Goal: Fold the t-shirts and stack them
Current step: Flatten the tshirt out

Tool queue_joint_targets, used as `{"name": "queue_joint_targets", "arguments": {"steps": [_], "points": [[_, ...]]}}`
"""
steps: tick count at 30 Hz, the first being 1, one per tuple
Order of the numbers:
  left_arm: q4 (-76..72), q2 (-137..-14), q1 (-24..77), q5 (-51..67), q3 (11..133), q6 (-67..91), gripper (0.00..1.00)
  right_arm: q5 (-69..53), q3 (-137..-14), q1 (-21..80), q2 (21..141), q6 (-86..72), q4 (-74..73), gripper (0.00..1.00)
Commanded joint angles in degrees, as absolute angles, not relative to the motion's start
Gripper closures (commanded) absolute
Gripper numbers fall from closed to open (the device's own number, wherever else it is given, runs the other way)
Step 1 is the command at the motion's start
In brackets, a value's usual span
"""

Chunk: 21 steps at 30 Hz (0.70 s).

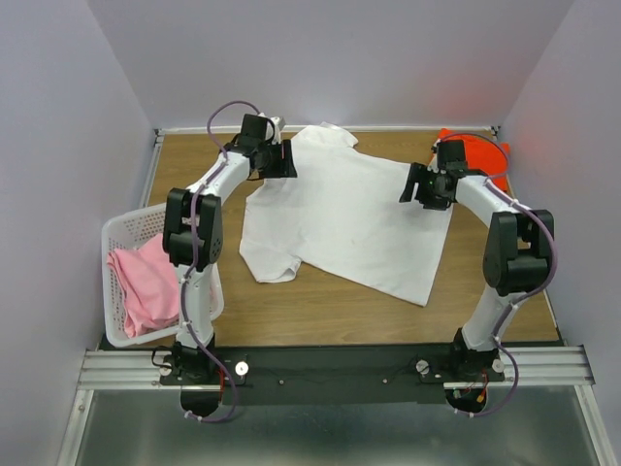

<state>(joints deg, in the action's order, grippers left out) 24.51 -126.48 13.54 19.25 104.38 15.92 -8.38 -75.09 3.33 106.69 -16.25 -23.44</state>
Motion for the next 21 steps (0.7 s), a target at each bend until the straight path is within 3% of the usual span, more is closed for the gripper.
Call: {"name": "queue_joint_targets", "arguments": {"steps": [1, 10, 21], "points": [[23.21, -116.82, 13.45, 18.37, 94.59, 15.12, 0.36, -10.81, -71.02, 5.27, 102.49, -16.70, -25.49, 0.19], [17.15, -107.67, 13.54, 18.63, 75.43, 16.25, 0.36, -11.16, -63.03, 7.91, 98.53, -18.72, -25.40, 0.19], [15.38, -113.46, 13.54, 18.10, 74.00, 16.88, 0.36, -6.33, -60.64, 7.91, 101.77, -20.83, -25.49, 0.18]]}}
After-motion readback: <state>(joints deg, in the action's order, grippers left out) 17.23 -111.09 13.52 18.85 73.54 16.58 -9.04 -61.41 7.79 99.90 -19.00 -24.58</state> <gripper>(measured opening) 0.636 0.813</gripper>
